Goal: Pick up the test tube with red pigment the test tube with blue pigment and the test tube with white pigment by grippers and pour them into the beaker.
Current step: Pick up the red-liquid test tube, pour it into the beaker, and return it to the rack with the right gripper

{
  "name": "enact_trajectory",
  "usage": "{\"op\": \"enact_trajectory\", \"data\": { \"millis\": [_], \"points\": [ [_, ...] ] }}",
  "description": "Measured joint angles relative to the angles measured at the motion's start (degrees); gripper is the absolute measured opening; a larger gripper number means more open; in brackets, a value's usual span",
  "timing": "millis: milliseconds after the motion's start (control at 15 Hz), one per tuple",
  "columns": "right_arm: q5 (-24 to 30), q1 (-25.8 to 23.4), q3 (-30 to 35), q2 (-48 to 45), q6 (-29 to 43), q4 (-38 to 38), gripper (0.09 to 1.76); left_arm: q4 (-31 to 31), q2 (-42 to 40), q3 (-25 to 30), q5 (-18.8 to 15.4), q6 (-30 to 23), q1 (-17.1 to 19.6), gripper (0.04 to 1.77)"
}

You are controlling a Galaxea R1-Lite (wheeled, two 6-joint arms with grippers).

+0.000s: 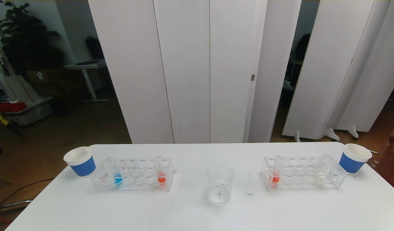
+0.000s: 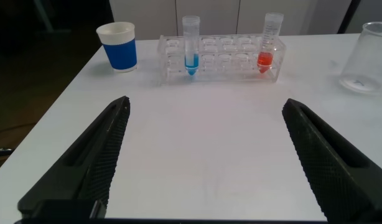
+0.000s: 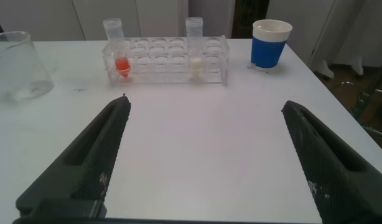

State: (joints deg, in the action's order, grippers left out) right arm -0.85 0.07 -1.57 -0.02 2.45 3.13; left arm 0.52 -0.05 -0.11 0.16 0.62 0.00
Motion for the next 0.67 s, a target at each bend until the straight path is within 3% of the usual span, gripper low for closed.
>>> {"op": "enact_trajectory", "data": {
  "millis": [667],
  "points": [
    [0.01, 0.00, -0.02, 0.02, -0.02, 0.11, 1.75, 0.00, 0.00, 0.01, 0.00, -0.02, 0.00, 1.75]
  ]
}}
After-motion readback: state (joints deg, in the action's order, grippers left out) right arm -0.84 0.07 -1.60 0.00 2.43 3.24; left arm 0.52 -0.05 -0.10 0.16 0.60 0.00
